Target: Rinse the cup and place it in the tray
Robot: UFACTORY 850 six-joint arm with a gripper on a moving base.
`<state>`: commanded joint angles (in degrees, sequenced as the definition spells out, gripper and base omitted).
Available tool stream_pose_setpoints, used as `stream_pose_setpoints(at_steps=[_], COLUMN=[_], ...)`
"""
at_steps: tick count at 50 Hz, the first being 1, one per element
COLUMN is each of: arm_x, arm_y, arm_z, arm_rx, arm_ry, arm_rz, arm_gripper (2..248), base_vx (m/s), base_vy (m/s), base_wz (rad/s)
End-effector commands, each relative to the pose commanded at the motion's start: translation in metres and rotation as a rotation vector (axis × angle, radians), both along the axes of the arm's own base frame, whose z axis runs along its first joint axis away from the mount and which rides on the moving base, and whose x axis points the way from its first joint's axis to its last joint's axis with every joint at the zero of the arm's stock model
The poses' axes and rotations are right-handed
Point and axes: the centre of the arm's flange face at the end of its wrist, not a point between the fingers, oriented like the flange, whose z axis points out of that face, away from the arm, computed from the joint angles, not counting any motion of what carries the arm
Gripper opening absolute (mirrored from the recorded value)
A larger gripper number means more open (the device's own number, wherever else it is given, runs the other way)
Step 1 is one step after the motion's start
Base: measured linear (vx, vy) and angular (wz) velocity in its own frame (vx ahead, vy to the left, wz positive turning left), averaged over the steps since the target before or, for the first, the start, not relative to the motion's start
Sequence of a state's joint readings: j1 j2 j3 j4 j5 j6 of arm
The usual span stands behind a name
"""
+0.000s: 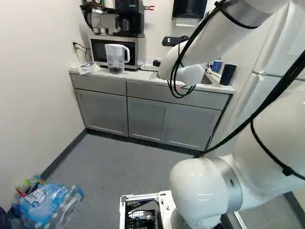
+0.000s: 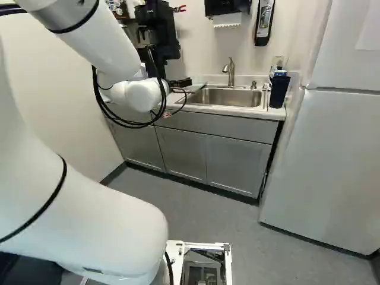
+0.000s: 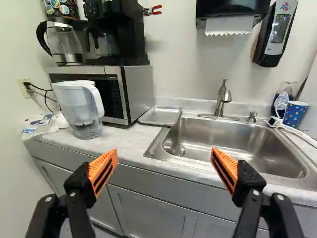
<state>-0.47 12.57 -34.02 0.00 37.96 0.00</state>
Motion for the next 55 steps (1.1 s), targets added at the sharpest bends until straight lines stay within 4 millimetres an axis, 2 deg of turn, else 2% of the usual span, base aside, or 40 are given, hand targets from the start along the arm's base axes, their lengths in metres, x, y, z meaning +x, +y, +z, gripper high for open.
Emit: stream_pose_setpoints(at_steps=[55], arm_x=[0.014], arm_y=[0.000], arm_z=[0.047], arm_rx=[0.000], arm_ry=[0.021], arm_rz=[0.000], arm_gripper=[247], base_vx=[0.000], base_vy=[0.000], base_wz=[0.000])
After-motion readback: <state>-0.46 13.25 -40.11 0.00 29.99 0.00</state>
